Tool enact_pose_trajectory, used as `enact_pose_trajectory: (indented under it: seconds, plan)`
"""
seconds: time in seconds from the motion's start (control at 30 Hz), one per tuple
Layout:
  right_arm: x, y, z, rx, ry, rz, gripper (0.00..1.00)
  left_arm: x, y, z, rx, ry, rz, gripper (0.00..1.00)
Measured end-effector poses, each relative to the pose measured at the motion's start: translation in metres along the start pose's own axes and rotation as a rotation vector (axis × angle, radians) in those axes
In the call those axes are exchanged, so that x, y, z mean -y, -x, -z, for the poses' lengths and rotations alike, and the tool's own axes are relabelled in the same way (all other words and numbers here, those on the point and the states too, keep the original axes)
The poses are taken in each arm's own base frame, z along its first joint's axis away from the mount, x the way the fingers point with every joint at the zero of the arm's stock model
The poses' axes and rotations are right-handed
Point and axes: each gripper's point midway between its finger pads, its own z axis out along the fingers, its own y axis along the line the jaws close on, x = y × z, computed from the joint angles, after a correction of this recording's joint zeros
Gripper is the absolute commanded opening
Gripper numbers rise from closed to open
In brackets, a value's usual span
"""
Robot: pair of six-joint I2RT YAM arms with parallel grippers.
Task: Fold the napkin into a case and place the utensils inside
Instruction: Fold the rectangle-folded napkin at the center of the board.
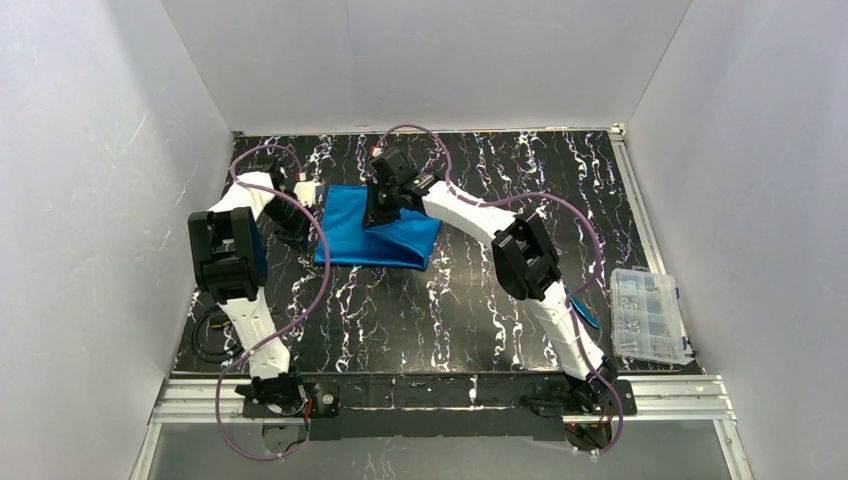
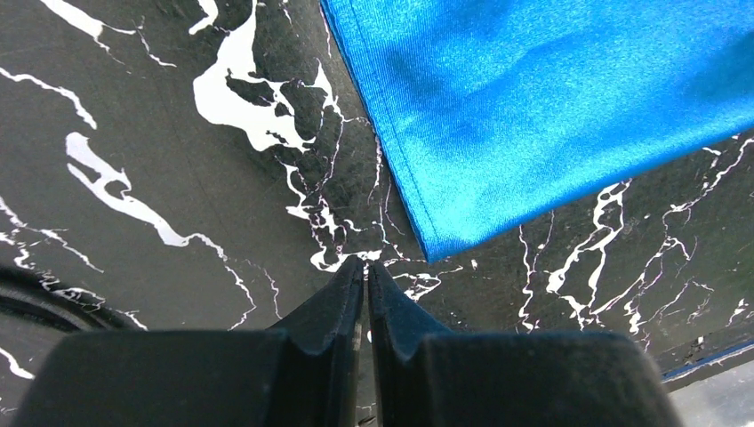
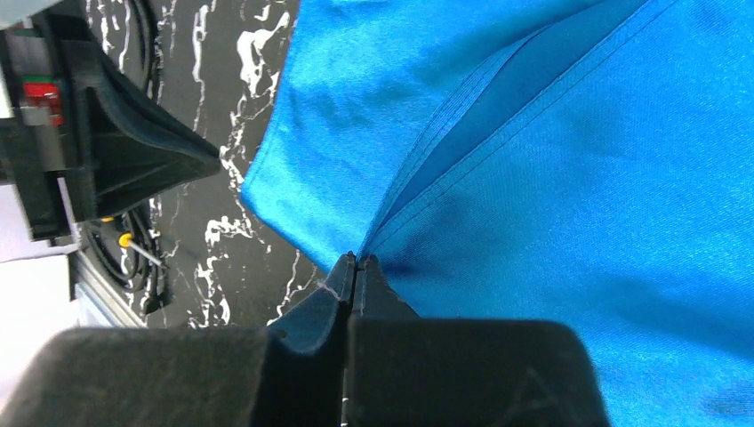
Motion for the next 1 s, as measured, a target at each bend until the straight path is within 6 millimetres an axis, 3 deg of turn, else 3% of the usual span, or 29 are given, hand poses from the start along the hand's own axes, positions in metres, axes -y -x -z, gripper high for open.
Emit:
enact_pose_trajectory:
  seconds: [0.4, 0.77, 1.0]
  plan:
    - [-0.037, 0.004, -0.013, 0.017, 0.137, -0.053, 0.01, -0.001, -0.003, -0.018, -0.021, -0.022, 0.024, 0.06]
    - [-0.042, -0.005, -0.048, 0.017, 0.192, -0.126, 0.01, 0.001, -0.003, -0.018, -0.016, -0.032, 0.031, 0.05]
    - [-0.062, -0.003, -0.05, 0.026, 0.272, -0.12, 0.01, 0.001, -0.003, -0.018, -0.016, -0.032, 0.031, 0.05]
